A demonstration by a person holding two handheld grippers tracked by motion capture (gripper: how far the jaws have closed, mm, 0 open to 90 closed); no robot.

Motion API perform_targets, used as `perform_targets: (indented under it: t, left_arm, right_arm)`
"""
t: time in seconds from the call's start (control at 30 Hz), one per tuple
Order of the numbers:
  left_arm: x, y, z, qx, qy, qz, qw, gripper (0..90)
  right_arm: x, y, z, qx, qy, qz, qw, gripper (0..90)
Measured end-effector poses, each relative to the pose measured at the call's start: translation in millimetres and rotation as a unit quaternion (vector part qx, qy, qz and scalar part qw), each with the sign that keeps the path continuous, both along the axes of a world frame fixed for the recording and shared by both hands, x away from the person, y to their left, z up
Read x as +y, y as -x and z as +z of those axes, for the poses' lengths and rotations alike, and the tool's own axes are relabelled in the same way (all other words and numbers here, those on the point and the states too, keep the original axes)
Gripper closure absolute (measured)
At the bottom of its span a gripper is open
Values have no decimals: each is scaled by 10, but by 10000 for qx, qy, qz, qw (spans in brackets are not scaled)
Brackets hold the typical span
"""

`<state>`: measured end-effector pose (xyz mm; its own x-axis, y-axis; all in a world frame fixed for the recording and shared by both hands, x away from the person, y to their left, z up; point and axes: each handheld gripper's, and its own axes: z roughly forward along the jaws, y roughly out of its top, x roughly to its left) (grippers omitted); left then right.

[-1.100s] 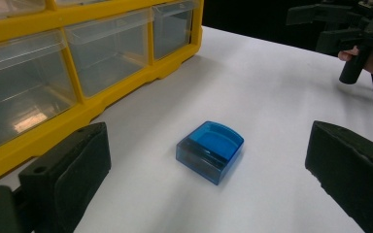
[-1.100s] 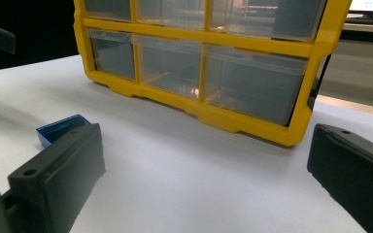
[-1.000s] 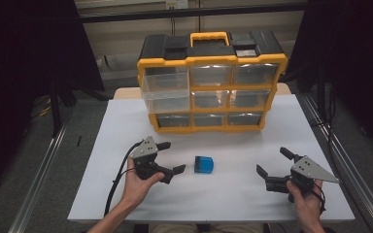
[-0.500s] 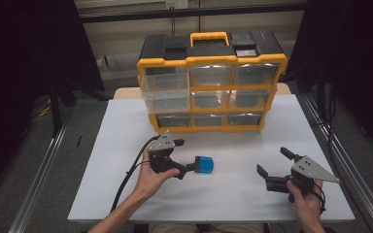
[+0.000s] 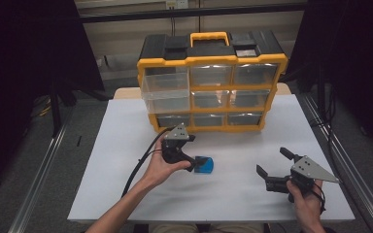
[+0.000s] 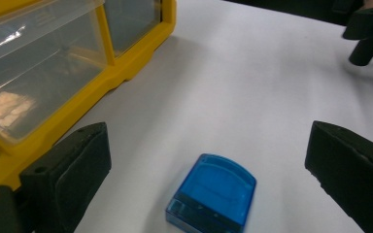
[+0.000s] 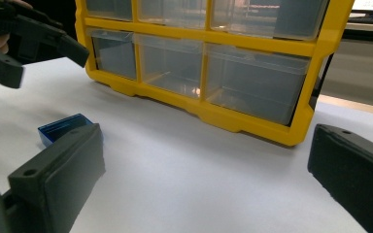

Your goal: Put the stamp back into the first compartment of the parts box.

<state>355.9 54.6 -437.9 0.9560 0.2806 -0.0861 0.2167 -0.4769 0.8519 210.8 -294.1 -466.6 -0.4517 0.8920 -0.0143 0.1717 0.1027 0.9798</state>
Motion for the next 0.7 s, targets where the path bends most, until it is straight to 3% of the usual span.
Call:
perform_targets:
  t: [0.07,0.1,0.13,0.17,0.2,0.37,0.4,0.47,0.5,0.53,0.57,0.6,0.63,0.7]
  left_arm:
    - [-11,-18,2,76,-84,2,9999,29]
    - [-26,-41,-16,95,-27,-68,9999,29]
    - [-54,-84,-20,108,-260,-194,9994,32]
    - [-54,-84,-20,108,-260,-194,9994,35]
    - [-101,-126,-25,123,-450,-295,9985,36]
    - [-190,-209,-36,187,-692,-441,9965,37]
    - [-223,-227,-44,154,-823,-539,9950,38]
    - [-236,-220,-53,187,-850,-603,9944,42]
    - [-245,-220,-71,147,-1004,-668,9926,50]
    - [-240,-221,-73,76,-1249,-790,9890,52]
    - [-260,-194,-114,194,-1158,-734,9904,52]
    - [-271,-171,-142,173,-1381,-782,9872,52]
    - [-279,-170,-167,243,-1304,-912,9870,52]
    - [-281,-162,-171,213,-1380,-959,9855,52]
  right_arm:
    - [0,1,0,10,-6,-4,10000,0]
    - [-2,0,1,8,-11,-16,10000,0]
    - [-3,0,0,8,-11,-17,10000,0]
    - [-3,0,0,8,-11,-17,10000,0]
    - [0,-1,-1,16,-12,-11,10000,0]
    - [3,-7,-3,-19,15,13,10000,0]
    - [3,-6,-3,-18,16,21,10000,0]
    - [1,-5,-3,-20,20,23,10000,0]
    - [0,-4,-3,-19,15,17,10000,0]
    - [-3,0,-3,-10,18,4,10000,0]
    - [-4,-1,-4,-6,17,-9,10000,0]
    - [-4,-1,-5,-4,22,1,10000,0]
    - [-1,-3,-6,-13,16,-8,10000,0]
    - [1,-4,-6,-13,20,-6,10000,0]
